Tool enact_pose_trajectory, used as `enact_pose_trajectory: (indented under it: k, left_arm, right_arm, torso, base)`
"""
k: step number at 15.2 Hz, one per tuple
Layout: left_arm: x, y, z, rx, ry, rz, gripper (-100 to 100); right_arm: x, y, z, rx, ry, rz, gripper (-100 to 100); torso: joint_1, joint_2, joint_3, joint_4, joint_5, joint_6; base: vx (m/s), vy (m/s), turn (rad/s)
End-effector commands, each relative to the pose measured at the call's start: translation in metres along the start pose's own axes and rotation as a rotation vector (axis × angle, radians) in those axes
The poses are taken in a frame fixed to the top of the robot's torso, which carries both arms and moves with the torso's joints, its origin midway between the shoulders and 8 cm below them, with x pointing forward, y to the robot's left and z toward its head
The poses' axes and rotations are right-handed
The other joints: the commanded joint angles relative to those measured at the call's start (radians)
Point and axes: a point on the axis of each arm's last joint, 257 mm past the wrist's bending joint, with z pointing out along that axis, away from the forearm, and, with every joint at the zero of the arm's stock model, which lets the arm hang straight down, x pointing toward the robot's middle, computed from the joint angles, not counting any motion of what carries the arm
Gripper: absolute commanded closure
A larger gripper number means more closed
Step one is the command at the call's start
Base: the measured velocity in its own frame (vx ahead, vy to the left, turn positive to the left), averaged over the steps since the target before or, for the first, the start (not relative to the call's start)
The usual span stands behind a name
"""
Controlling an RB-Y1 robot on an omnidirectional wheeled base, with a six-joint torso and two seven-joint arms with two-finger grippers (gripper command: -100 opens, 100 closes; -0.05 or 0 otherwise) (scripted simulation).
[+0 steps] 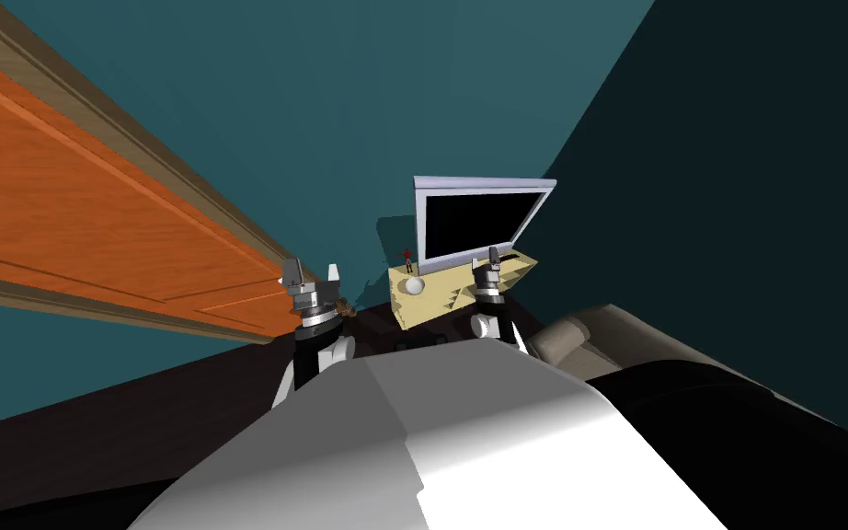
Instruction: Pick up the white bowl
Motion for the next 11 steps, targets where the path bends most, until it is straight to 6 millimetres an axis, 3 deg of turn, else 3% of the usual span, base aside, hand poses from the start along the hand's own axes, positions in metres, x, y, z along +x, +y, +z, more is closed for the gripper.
enact_pose_trajectory:
  k: [1,6,9,10,11]
  left_arm:
    - [0.000,0.000,0.000,0.000,0.000,0.000,0]
    - [0.000,0.000,0.000,0.000,0.000,0.000,0]
    - [0.000,0.000,0.000,0.000,0.000,0.000,0]
    - [0.000,0.000,0.000,0.000,0.000,0.000,0]
    - [0.000,0.000,0.000,0.000,0.000,0.000,0]
  right_arm:
    - [0.003,-0.005,-0.001,0.014,0.028,-0.028,-100]
    - [0.012,-0.037,-0.012,0.092,0.142,-0.157,-100]
    - [0.017,-0.063,-0.023,0.150,0.214,-0.245,-100]
    - [0.017,-0.063,-0.023,0.150,0.217,-0.247,-100]
    - [0.018,-0.077,-0.030,0.183,0.258,-0.297,-100]
  torso:
    - [0.000,0.000,0.000,0.000,0.000,0.000]
    - [0.008,0.002,0.001,0.000,0.002,0.000]
    - [0.010,0.001,0.000,0.000,0.002,0.000]
    - [0.010,0.001,0.001,0.000,0.002,0.000]
    - [0.011,0.002,0.001,0.000,0.002,0.000]
  base:
    - [0.000,0.020,0.026]
    - [-0.017,0.102,0.050]
    - [-0.010,0.144,0.069]
    - [-0.025,0.143,0.050]
    - [-0.019,0.167,0.071]
